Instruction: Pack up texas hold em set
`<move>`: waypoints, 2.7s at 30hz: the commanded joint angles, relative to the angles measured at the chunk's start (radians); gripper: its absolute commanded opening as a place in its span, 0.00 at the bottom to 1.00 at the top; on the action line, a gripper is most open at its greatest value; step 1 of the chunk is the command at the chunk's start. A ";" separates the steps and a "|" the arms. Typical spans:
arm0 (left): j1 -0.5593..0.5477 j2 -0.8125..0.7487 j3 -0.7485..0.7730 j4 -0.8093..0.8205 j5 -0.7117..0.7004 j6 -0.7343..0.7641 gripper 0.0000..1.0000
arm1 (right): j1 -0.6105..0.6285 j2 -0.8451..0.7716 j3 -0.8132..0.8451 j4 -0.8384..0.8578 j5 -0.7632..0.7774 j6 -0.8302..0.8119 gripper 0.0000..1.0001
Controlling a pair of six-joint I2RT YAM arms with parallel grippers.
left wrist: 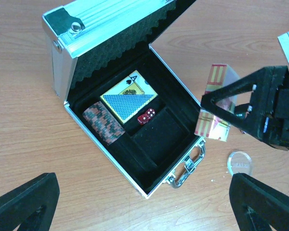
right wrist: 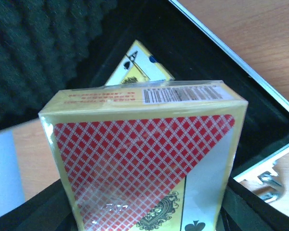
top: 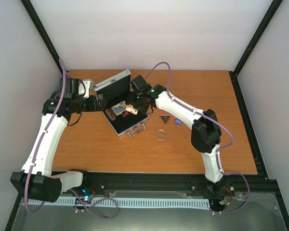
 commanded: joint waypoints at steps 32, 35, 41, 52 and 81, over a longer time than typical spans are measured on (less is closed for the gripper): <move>-0.002 -0.077 0.086 -0.013 0.004 -0.004 1.00 | 0.139 0.243 0.142 0.064 0.256 0.504 0.03; -0.002 -0.082 0.080 -0.013 0.009 -0.004 1.00 | 0.139 0.251 0.146 0.047 0.271 0.510 0.03; -0.002 -0.087 0.067 -0.008 0.015 -0.007 1.00 | 0.143 0.279 0.127 0.036 0.226 0.540 0.15; -0.002 -0.096 0.051 -0.011 0.009 -0.006 1.00 | 0.144 0.305 0.147 0.043 0.165 0.611 0.52; -0.002 -0.097 0.048 -0.002 0.008 -0.006 1.00 | 0.142 0.167 0.172 -0.174 0.288 0.112 0.94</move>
